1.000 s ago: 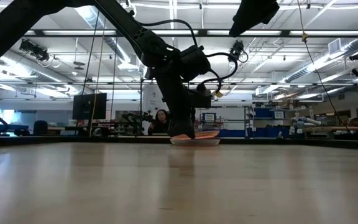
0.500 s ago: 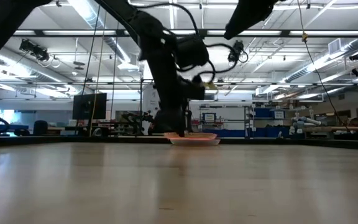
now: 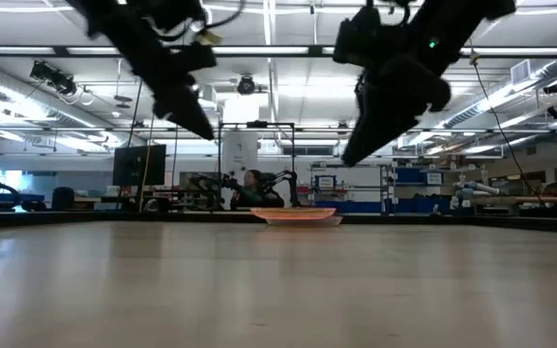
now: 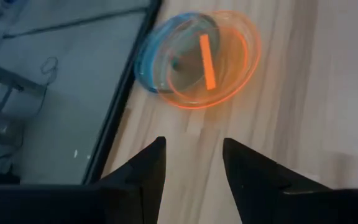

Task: Stack plastic plates
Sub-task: Stack the orange transparent plate on top of the blue transparent plate, then stack the stacked transparent plates on top of the white plate

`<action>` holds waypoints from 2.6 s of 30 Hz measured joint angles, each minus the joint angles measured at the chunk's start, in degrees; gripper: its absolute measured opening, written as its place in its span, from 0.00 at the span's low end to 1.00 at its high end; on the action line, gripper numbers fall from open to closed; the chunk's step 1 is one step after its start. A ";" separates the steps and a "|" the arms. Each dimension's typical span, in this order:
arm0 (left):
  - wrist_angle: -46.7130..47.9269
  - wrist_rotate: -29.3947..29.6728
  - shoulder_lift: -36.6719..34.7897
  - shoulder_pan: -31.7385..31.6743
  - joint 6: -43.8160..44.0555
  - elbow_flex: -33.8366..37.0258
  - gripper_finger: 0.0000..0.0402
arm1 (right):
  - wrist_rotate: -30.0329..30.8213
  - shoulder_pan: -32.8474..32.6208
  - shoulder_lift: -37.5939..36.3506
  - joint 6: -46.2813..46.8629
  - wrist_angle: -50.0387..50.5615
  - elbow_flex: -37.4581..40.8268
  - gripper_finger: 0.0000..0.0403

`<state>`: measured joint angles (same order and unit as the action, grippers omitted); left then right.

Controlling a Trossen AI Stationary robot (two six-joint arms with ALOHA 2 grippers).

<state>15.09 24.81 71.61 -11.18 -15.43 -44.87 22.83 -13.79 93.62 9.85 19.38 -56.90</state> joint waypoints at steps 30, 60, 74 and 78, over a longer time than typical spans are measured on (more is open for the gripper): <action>-7.26 -6.35 -19.16 6.74 15.11 15.09 0.41 | -13.83 24.39 21.19 -14.35 -35.56 0.24 0.38; -1.31 -4.91 -19.14 14.58 24.22 15.36 0.41 | -9.94 35.54 14.93 -27.63 -26.02 0.25 0.38; -4.43 -4.91 -19.14 16.92 27.25 15.38 0.41 | -12.40 37.40 14.95 -32.76 -22.28 0.25 0.38; -4.50 -4.89 -19.14 18.66 28.72 15.38 0.41 | -14.15 38.24 14.95 -34.43 -21.29 0.22 0.35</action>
<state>10.59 19.92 52.47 7.48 13.29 -29.50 8.68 24.45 108.57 -24.58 -1.91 -56.67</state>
